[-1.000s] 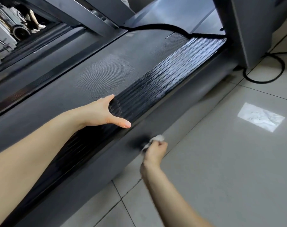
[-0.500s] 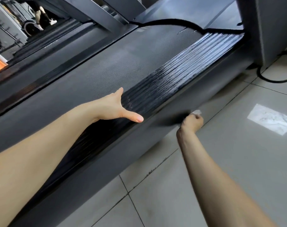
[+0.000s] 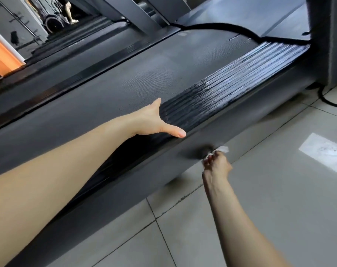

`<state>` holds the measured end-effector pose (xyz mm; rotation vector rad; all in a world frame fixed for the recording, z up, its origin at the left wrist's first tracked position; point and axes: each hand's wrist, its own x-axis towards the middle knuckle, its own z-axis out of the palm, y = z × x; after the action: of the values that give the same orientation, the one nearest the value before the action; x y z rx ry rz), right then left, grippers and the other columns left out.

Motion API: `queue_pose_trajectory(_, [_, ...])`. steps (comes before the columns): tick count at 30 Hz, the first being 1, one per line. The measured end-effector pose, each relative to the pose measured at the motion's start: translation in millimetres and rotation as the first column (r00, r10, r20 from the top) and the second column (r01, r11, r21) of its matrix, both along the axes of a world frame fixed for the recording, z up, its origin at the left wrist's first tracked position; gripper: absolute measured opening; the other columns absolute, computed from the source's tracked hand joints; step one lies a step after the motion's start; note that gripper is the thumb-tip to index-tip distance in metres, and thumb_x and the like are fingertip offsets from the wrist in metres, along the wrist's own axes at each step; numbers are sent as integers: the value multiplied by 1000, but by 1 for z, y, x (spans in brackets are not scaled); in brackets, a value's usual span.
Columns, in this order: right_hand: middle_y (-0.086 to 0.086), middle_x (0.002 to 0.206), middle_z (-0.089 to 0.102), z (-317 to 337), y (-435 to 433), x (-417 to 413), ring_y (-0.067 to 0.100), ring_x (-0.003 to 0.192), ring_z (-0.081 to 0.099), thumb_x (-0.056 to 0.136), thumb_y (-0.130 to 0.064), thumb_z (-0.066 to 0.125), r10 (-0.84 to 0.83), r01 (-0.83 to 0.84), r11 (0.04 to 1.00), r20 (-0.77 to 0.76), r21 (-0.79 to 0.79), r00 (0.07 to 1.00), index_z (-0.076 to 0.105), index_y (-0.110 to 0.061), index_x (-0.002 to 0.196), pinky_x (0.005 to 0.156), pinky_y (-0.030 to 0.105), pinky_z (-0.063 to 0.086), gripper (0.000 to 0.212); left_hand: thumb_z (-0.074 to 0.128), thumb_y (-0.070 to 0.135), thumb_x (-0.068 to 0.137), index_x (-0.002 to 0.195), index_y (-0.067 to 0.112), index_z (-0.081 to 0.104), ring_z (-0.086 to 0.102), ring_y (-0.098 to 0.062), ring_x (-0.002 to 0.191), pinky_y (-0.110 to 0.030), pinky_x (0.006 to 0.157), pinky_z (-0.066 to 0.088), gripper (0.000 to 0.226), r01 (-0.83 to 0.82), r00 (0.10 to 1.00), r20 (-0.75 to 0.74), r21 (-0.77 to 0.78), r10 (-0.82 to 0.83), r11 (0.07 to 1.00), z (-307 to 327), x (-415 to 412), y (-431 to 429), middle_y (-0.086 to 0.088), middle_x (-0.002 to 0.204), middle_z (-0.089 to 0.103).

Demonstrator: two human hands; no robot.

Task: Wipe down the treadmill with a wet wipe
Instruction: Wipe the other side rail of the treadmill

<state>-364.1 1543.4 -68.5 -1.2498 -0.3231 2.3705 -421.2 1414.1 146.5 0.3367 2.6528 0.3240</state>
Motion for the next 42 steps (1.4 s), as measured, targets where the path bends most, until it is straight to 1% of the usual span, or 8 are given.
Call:
queue_pose_trajectory(9, [6, 57, 42, 6, -176, 72, 18, 46, 42, 89, 11, 34, 369, -389, 893, -126, -227, 921, 42, -13, 69, 46, 26, 37, 32, 74, 90, 55, 165, 25, -1, 3, -18, 159, -47, 128, 10, 148, 40, 995, -91, 27, -37, 999, -14, 6, -13, 3, 173, 6])
queue_pose_trajectory(12, [6, 53, 43, 16, -159, 75, 20, 44, 44, 82, 12, 37, 411, -420, 903, -104, -89, 906, 44, -10, 67, 47, 28, 39, 27, 72, 90, 57, 165, 27, -3, 4, -23, 159, -47, 128, 10, 146, 86, 991, -106, 11, -84, 996, -14, 11, -22, 3, 173, 6])
queue_pose_trajectory(17, [1, 57, 35, 19, -55, 39, 14, 42, 33, 84, 14, 42, 175, -170, 961, -2, 217, 985, 40, -12, 68, 42, 22, 25, 31, 79, 82, 58, 164, 31, -8, 0, -14, 159, -41, 128, 5, 146, 126, 992, -2, -88, -127, 988, 0, 8, -58, 5, 173, 0])
queue_pose_trajectory(22, [-1, 56, 56, 20, -107, 63, 15, 50, 49, 93, 9, 52, 294, -252, 830, -7, 497, 956, 56, -8, 71, 54, 26, 47, 29, 80, 86, 49, 164, 31, -4, 4, -12, 158, -40, 129, 8, 153, 136, 991, 5, -98, -136, 986, -3, 2, -79, 9, 172, 3])
queue_pose_trajectory(28, [6, 65, 61, 9, -165, 98, 20, 65, 56, 82, -6, 66, 592, -480, 580, 64, 658, 803, 62, -1, 74, 63, 40, 53, 11, 76, 94, 40, 164, 34, -3, 4, -13, 158, -46, 129, 11, 159, 121, 993, 7, -116, -121, 986, -4, -1, -79, 9, 172, 3])
queue_pose_trajectory(35, [9, 63, 59, 39, -59, 55, 18, 53, 56, 85, 2, 65, 191, -174, 726, 48, 666, 980, 60, -5, 74, 58, 28, 50, 14, 82, 82, 51, 165, 30, -1, 10, -11, 157, -35, 127, 11, 150, 107, 994, 6, -67, -106, 992, 0, 7, -77, 11, 172, 8])
queue_pose_trajectory(39, [2, 58, 63, 48, -116, 78, 11, 51, 58, 86, 1, 65, 326, -265, 632, 60, 728, 943, 59, -2, 74, 56, 25, 48, 14, 83, 79, 51, 165, 28, 0, 10, -10, 157, -32, 125, 10, 150, 112, 994, -8, -64, -112, 992, 1, 8, -74, 12, 172, 8])
queue_pose_trajectory(42, [9, 65, 66, 50, -161, 98, 30, 63, 64, 83, -18, 68, 523, -388, 496, 90, 777, 848, 61, -10, 73, 63, 42, 55, 14, 82, 85, 46, 165, 29, 1, 9, -10, 157, -34, 127, 10, 154, 111, 994, -13, -79, -112, 991, 2, 6, -75, 11, 172, 7])
